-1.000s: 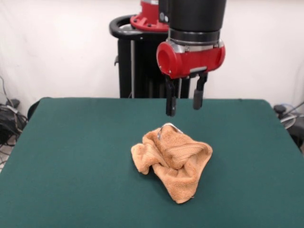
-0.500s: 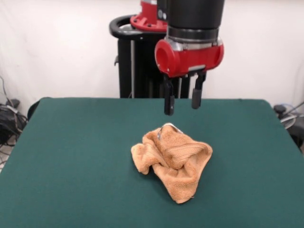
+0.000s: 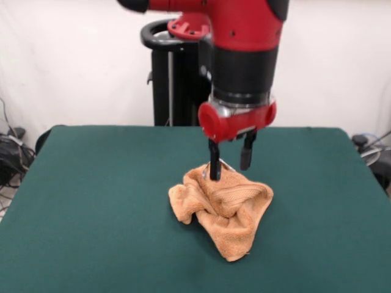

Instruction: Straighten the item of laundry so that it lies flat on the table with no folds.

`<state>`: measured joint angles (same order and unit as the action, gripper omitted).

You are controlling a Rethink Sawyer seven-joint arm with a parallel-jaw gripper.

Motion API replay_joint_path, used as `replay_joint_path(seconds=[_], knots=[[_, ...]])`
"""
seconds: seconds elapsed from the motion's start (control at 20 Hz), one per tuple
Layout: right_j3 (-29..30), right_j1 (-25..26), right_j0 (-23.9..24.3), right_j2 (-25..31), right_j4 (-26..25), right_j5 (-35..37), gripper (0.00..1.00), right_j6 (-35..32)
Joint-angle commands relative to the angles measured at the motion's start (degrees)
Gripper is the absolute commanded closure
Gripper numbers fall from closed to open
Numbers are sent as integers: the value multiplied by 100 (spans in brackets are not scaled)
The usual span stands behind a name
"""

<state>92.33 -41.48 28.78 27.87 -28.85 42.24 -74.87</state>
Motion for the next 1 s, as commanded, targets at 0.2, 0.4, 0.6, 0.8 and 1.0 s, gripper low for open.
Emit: replay_joint_path(seconds=[0.2,0.4,0.6,0.8,1.0], knots=[[352,706,-214,-451,-1047,-1175,0,-505],[349,630,-366,-589,-1168,-1251,0,-644],[354,549,-459,-669,-1163,-1257,0,-653],[323,697,-463,-658,-1128,-1427,0,-649],[374,917,-227,-443,-927,-1535,0,-533]])
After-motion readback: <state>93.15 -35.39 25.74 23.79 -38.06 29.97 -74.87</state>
